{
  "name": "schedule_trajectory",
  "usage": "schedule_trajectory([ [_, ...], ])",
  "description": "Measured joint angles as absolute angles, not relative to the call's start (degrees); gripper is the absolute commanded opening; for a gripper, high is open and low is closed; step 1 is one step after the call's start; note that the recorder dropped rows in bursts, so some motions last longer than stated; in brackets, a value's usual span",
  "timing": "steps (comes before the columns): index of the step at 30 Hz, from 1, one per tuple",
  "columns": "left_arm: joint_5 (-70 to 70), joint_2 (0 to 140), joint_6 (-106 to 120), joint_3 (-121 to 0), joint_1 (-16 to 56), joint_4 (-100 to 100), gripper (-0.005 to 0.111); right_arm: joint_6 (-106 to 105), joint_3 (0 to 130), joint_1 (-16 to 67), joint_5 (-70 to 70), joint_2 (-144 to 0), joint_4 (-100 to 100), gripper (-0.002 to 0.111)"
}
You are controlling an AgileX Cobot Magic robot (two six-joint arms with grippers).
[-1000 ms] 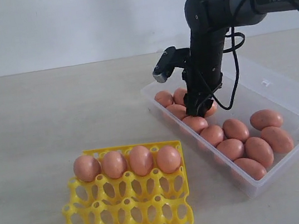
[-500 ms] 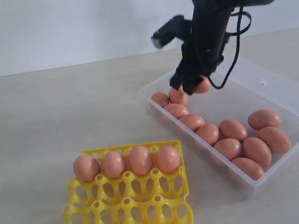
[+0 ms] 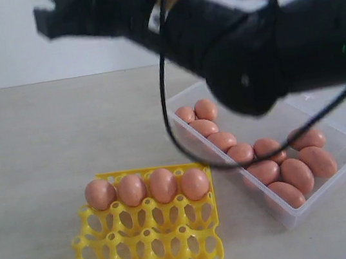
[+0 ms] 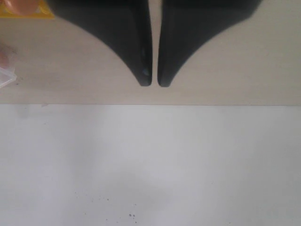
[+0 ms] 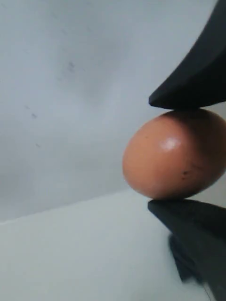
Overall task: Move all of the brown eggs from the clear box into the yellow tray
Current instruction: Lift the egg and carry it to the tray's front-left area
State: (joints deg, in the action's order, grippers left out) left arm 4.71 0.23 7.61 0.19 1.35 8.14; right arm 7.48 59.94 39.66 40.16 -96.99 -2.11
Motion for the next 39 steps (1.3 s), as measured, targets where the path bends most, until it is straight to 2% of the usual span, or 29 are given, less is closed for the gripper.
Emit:
schedule_trajectory([
  [4,4.7,0.2,7.6,0.2,1.4,8.1,0.004,17.4,51.9,51.0,43.0,-103.6,-1.5,0.000],
  [9,4.7,0.2,7.6,0.2,1.4,8.1,0.004,19.2,51.4,57.8,42.6,-108.0,1.6,0.000],
  [18,4.7,0.2,7.6,0.2,1.4,8.1,0.004,14.1,51.3,58.4,37.1,-108.4,-7.1,0.000],
  [24,4.7,0.2,7.6,0.2,1.4,8.1,0.004,12.7,46.5,59.3,49.9,-108.4,-13.0,0.000],
  [27,4.7,0.2,7.6,0.2,1.4,8.1,0.004,12.9,43.4,59.3,51.5,-108.4,-17.7,0.000],
  [39,4.7,0.2,7.6,0.2,1.4,8.1,0.004,13.7,42.7,58.7,44.5,-108.5,-19.4,0.000],
])
